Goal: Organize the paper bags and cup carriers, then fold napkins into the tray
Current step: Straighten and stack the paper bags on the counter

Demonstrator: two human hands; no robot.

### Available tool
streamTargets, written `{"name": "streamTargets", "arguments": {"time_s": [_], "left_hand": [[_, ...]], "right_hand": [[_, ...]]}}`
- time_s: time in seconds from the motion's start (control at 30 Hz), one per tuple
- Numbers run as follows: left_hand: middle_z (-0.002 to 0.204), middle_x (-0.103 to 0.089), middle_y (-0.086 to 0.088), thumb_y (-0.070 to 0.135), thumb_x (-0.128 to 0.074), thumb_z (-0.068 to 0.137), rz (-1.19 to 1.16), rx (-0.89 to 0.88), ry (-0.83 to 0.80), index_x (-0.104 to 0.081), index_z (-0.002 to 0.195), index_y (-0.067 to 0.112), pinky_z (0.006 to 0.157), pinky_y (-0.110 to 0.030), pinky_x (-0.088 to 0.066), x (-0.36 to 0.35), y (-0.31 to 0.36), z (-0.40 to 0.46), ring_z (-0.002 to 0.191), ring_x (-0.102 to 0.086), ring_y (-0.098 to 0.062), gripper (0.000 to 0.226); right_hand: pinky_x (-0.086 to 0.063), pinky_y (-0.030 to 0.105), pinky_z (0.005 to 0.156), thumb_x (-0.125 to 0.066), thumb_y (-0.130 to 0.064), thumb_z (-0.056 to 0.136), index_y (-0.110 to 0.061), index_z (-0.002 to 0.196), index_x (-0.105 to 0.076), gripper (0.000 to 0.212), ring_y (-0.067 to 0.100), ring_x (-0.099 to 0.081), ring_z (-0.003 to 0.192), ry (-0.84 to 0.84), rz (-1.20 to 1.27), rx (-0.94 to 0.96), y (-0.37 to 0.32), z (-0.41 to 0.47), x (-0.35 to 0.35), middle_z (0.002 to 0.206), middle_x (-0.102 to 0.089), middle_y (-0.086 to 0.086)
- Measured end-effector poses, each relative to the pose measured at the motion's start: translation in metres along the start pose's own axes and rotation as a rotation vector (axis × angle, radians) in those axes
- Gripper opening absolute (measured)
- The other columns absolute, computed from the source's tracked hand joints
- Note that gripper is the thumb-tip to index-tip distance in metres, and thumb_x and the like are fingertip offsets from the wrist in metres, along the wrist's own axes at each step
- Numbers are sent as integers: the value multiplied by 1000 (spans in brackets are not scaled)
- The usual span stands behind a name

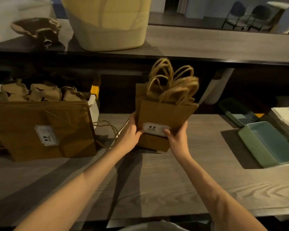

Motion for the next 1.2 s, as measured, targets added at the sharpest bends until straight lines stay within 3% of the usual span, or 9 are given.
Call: {"name": "streamTargets", "arguments": {"time_s": [0.17, 0.3, 0.37, 0.43, 0.57, 0.67, 0.87, 1.0, 1.2], "left_hand": [[147, -33, -8, 13, -58, 90, -35, 90, -36, 4, 147, 20, 99, -22, -31, -2, -14, 0, 133, -36, -24, 84], [149, -29, -7, 8, -62, 86, 2, 131, -94, 11, 146, 22, 108, -33, -31, -5, -19, 8, 135, -33, -24, 96], [149, -29, -7, 5, -64, 85, 17, 154, -107, 11, 146, 22, 109, -36, -30, -10, -23, 9, 135, -33, -23, 98], [149, -30, -7, 3, -63, 84, 27, 162, -97, 10, 146, 22, 110, -38, -30, -14, -28, 9, 135, -33, -24, 98], [147, -33, -7, 3, -62, 84, 33, 183, -37, 6, 146, 25, 110, -47, -32, -19, -30, 14, 133, -36, -27, 95], [148, -32, -6, 1, -61, 83, -1, 163, -33, 3, 146, 25, 111, -47, -31, -21, -29, 14, 134, -34, -26, 93], [142, -39, -5, 1, -57, 87, 9, 140, -27, -1, 146, 21, 107, -38, -34, -24, -28, 7, 132, -39, -24, 83], [153, -23, -6, 4, -60, 87, 34, 99, -110, 14, 147, 14, 111, -35, -26, -17, -3, 8, 139, -26, -22, 95], [148, -29, -5, 9, -63, 86, 39, -174, -150, 3, 146, 21, 111, -37, -29, 10, 66, 22, 135, -32, -19, 90]], "right_hand": [[-40, 21, 94, -58, -19, 91, -16, 142, -17, 65, 7, -44, 113, -94, -108, -6, 6, -1, -1, 123, -42, -7], [-40, 3, 86, -50, -24, 94, -32, 138, -14, 58, 4, -45, 116, -176, -25, 13, 6, 1, 0, 131, -41, -9], [-40, 1, 86, -49, -32, 91, -27, 146, -9, 68, -2, -45, 115, -173, 4, -2, 9, -1, -3, 135, -39, -9], [-41, 6, 91, -49, -37, 87, -26, 150, 0, 80, -3, -45, 119, -169, 19, -15, 15, -4, -4, 139, -37, -9], [-40, 31, 105, -49, -18, 95, -27, 149, -2, 72, 11, -42, 128, -135, 71, -28, 23, -6, -8, 145, -35, -2], [-40, 39, 106, -51, -12, 95, -26, 148, -6, 71, 17, -41, 129, -106, 98, -48, 22, -4, -11, 145, -35, 2], [-42, 35, 104, -49, -4, 94, -23, 145, -15, 64, 15, -45, 124, -67, 99, -45, 18, -2, -11, 136, -42, 0], [-45, 34, 102, -53, -8, 93, -22, 144, -22, 62, 1, -51, 116, -10, 68, 38, -2, 5, 2, 125, -49, -14], [-48, 33, 98, -56, -27, 90, -35, 139, -22, 61, 8, -53, 119, 84, 149, 185, -62, 18, 35, 128, -50, -13]]}}
Point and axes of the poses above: each hand's wrist, its own z-axis towards the middle knuckle, its own x-axis out of the back of the hand, y = z × x, the point moved 1 cm from there along z, towards the middle knuckle
